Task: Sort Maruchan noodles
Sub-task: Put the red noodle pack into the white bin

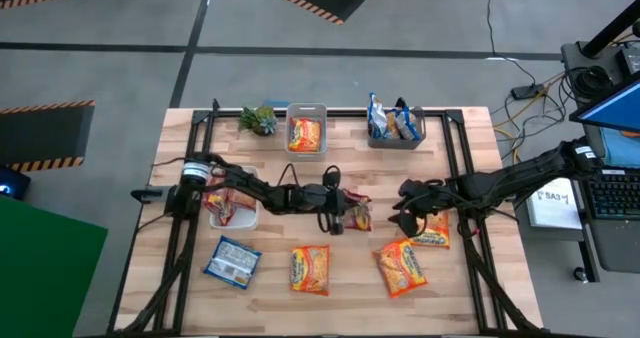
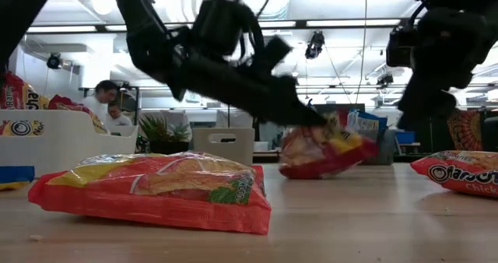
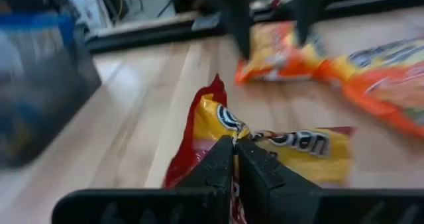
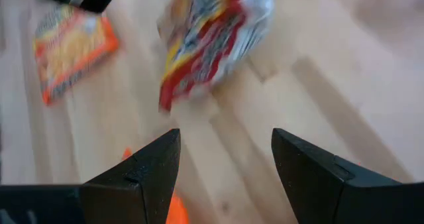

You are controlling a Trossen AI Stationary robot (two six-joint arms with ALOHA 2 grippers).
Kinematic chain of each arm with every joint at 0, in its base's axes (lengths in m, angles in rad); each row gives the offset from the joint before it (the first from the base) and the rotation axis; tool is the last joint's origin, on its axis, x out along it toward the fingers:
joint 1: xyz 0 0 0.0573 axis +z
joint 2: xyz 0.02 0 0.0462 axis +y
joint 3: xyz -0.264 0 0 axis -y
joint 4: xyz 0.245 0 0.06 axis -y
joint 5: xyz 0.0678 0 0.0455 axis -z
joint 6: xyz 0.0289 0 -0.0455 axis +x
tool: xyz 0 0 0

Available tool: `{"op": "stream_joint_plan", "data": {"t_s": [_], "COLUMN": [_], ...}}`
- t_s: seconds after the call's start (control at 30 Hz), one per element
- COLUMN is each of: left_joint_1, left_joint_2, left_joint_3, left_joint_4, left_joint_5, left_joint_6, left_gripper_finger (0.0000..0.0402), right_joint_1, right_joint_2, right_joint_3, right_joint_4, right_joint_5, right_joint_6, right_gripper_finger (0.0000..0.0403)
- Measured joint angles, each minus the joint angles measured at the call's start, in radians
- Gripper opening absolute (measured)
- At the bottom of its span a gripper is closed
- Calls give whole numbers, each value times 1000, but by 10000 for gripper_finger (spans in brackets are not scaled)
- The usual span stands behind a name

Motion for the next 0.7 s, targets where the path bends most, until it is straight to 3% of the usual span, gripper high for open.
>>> {"op": "stream_joint_plan", "data": {"t_s": [0.13, 0.43, 0.7], "left_joint_1": [-19, -57, -102], "left_joint_2": [-61, -262, -490], "left_joint_3": [-11, -40, -40], "left_joint_4": [-19, -143, -412], "left_joint_5": [0, -2, -8], "left_joint_6": [46, 128, 142], "left_gripper_finger": [0, 0, 0], "right_joint_1": [5, 4, 4], "right_joint_2": [0, -1, -2], "right_joint_3": [-61, -233, -268], "right_joint_4": [179, 571, 708], "right_joint_5": [52, 54, 79], "right_joint_6": [-43, -46, -80], "right_gripper_finger": [226, 226, 226]}}
